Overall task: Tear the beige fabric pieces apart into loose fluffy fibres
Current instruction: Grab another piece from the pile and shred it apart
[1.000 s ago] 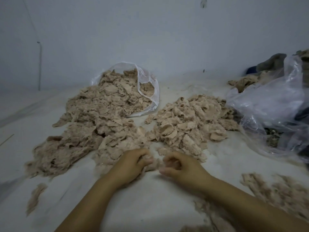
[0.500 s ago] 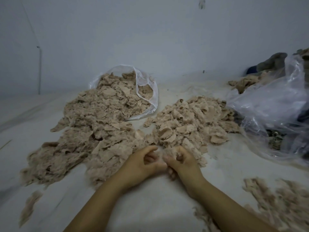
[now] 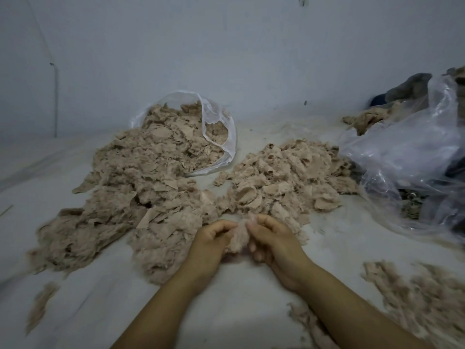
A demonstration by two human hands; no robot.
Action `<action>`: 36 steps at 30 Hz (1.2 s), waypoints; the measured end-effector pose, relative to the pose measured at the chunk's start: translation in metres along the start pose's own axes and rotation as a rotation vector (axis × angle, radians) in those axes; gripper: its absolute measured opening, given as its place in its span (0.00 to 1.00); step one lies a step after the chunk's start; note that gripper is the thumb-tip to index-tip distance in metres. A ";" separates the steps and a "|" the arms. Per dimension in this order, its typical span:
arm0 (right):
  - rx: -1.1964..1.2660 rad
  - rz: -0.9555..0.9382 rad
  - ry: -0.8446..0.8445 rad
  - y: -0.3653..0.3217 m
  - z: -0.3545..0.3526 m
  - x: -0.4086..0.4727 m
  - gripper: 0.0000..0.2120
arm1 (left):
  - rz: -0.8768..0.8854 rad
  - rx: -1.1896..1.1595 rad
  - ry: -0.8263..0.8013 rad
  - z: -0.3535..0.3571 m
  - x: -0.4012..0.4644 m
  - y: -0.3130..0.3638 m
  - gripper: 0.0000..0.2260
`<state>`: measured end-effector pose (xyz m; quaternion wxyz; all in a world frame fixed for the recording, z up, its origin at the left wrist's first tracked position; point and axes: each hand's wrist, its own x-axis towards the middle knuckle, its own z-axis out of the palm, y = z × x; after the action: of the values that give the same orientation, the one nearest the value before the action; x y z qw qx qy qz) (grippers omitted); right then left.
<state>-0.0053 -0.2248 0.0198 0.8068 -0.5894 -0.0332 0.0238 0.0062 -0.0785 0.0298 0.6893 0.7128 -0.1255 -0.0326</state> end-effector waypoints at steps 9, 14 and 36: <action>-0.074 -0.008 0.089 0.002 -0.001 -0.002 0.12 | 0.086 -0.034 -0.071 0.004 -0.004 -0.007 0.10; -0.070 -0.030 0.048 0.000 0.000 -0.004 0.14 | -0.018 -0.203 0.005 0.001 0.000 -0.006 0.05; -0.349 -0.047 -0.204 -0.009 0.007 -0.016 0.15 | -0.135 -0.421 0.117 -0.022 0.005 -0.001 0.08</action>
<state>-0.0217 -0.2222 0.0302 0.6853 -0.7138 -0.1320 0.0583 0.0159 -0.0581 0.0309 0.8253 0.5605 -0.0278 -0.0629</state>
